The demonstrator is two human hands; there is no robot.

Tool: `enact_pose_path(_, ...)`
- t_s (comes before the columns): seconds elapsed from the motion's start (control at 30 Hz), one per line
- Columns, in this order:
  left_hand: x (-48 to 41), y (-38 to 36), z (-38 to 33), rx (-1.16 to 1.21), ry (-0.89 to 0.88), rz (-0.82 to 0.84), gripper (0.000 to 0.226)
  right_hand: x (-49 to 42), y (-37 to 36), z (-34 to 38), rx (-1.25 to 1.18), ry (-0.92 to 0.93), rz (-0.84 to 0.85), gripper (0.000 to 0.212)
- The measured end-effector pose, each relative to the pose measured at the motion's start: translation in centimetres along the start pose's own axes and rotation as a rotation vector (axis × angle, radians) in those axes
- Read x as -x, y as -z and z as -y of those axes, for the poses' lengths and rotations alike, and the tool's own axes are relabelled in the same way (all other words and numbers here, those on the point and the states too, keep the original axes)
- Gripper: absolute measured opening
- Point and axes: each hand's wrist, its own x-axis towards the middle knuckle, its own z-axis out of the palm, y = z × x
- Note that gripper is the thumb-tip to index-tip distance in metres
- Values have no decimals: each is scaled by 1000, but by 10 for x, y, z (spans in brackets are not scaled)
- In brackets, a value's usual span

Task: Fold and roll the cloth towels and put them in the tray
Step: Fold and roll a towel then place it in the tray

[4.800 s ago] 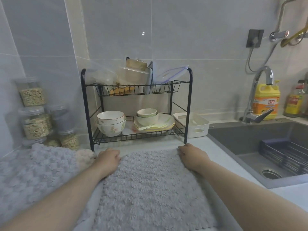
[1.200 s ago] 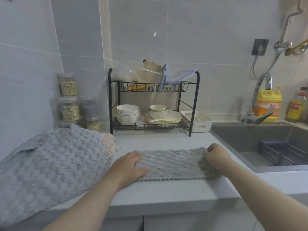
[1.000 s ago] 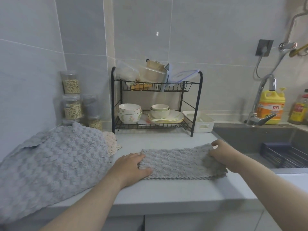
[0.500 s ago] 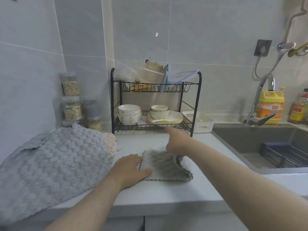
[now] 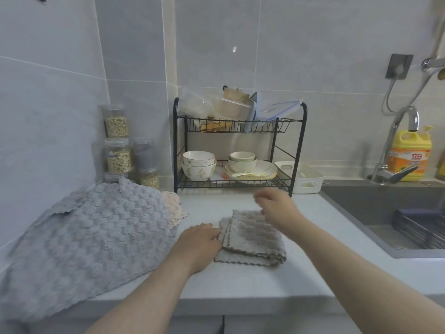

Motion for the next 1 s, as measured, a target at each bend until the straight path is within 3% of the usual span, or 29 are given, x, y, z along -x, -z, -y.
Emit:
enact_pose_path(0.07, -1, 0, -2, -43, -19, -13, 44, 8, 14, -28, 117, -50, -13, 32)
enact_pose_path(0.13, -2, -1, -3, -88, -24, -12, 46, 18, 10, -49, 157, -78, 108, 35)
enact_pose_path(0.33, -4, -6, 1, -105, -43, -9, 45, 24, -5, -60, 361, 80, 261, 45)
enact_pose_path(0.5, 3, 0, -4, 343, -12, -168, 39, 21, -9, -64, 589, 127, 298, 46)
enact_pose_path(0.6, -5, 6, -19, 484, 92, -177, 51, 23, -10, -64, 581, 129, 299, 46)
enact_pose_path(0.67, -13, 8, -31, 373, 173, -105, 53, 25, -8, -62, 508, 142, 285, 47)
enact_pose_path(0.73, -20, 6, -37, 311, 218, -87, 43, 28, -5, -62, 399, 135, 265, 48)
enact_pose_path(0.83, -21, 7, -35, 493, 268, -125, 29, 28, -5, -65, 257, 30, 196, 50)
enact_pose_path(0.9, -16, 7, -30, 547, 254, -168, 25, 25, -7, -66, 371, 49, 171, 38)
enact_pose_path(1.0, -6, -2, -25, 574, 196, -180, 28, 28, -9, -63, 444, 80, 139, 45)
